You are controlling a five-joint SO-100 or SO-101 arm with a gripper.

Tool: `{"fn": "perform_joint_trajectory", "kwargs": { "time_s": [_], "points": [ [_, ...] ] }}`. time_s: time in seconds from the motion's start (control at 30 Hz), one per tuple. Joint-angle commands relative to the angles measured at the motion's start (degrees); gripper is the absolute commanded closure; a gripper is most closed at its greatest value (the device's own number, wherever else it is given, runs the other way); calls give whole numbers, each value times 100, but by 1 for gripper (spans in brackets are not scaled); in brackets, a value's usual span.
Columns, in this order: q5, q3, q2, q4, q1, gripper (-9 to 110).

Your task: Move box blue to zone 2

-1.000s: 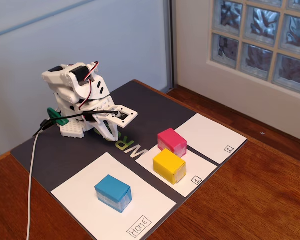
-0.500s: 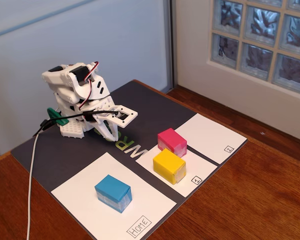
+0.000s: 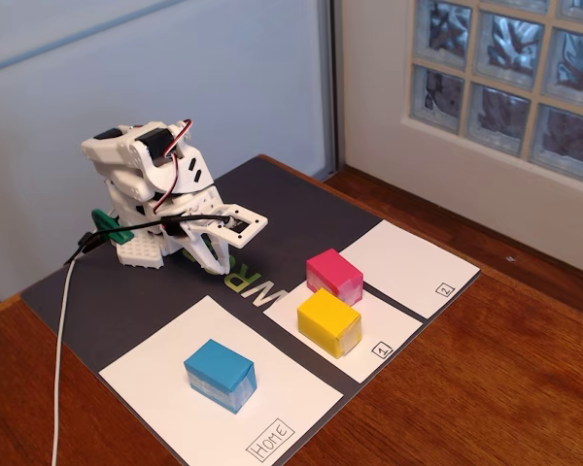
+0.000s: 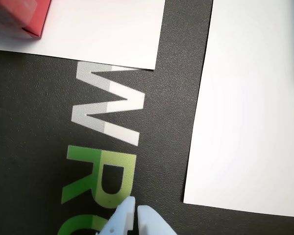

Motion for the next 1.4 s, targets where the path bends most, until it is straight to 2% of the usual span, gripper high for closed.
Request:
{"fn": "perform_joint_trajectory", "kwargs": {
  "time_s": [0.0,0.27,0.37,0.47,0.63,1.13,1.37],
  "points": [
    [9,88,299,237,18,102],
    [-167,44,299,229,659,102],
    [-185,-492,97,413,853,102],
    [-290,-1362,-1169,123,967,102],
    [-1362,-3524,-3911,123,1380,102],
    [-3410,-7972,-8262,782,2531,102],
    [-3595,-9079,-9527,782,2725,102]
  ]
}}
